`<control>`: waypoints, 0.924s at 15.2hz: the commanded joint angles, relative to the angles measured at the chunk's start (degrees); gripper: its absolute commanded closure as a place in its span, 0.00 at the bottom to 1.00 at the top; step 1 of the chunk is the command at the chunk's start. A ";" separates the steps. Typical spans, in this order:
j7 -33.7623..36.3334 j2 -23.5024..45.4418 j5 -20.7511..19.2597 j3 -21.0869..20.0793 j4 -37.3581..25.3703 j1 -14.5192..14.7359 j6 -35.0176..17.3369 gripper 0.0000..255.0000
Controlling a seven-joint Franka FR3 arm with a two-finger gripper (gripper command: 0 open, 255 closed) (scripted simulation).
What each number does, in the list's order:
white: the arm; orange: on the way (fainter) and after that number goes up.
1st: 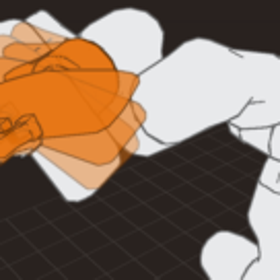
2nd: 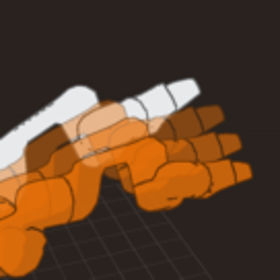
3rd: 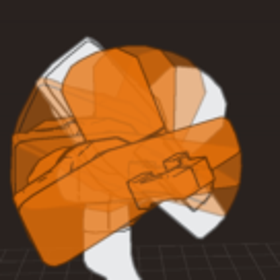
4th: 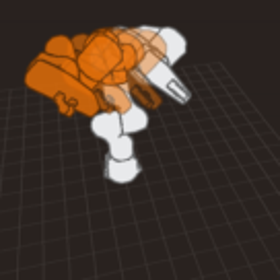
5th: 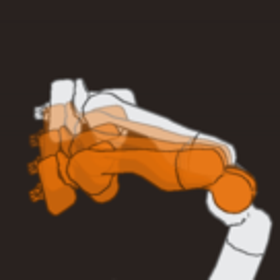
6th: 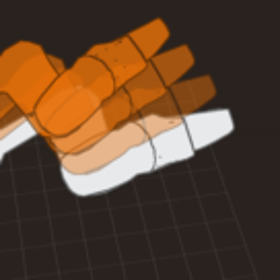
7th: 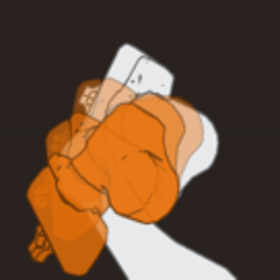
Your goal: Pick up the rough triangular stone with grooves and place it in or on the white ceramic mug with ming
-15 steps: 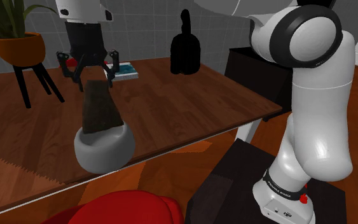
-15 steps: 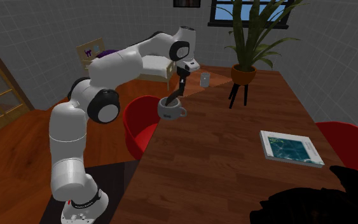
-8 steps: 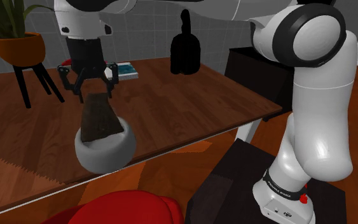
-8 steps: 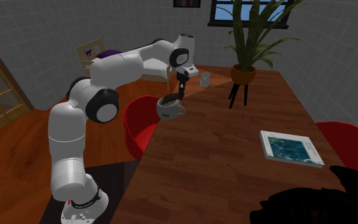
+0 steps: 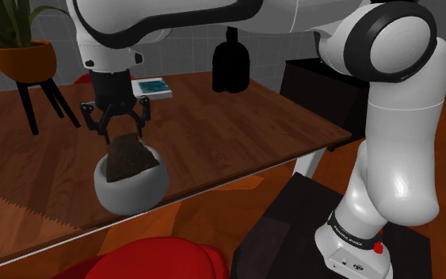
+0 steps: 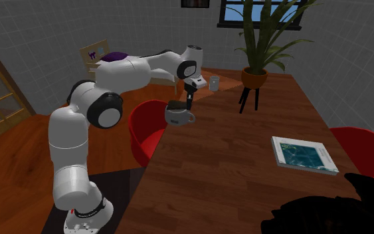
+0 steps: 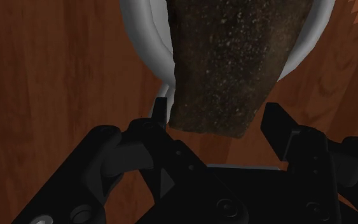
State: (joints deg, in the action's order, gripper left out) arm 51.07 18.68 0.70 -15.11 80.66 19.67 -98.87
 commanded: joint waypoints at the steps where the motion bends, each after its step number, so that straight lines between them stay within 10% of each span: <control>1: -0.09 -0.04 0.02 0.02 0.49 -0.05 -0.50 1.00; 8: -0.09 -0.03 0.01 0.02 0.49 -0.05 -0.50 1.00; 9: -0.10 0.02 0.00 0.02 0.40 -0.05 -0.46 0.00; 14: -0.09 -0.03 0.01 0.02 0.49 -0.05 -0.50 0.00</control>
State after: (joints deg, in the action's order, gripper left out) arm 50.97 18.65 0.72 -15.08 81.15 19.60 -99.37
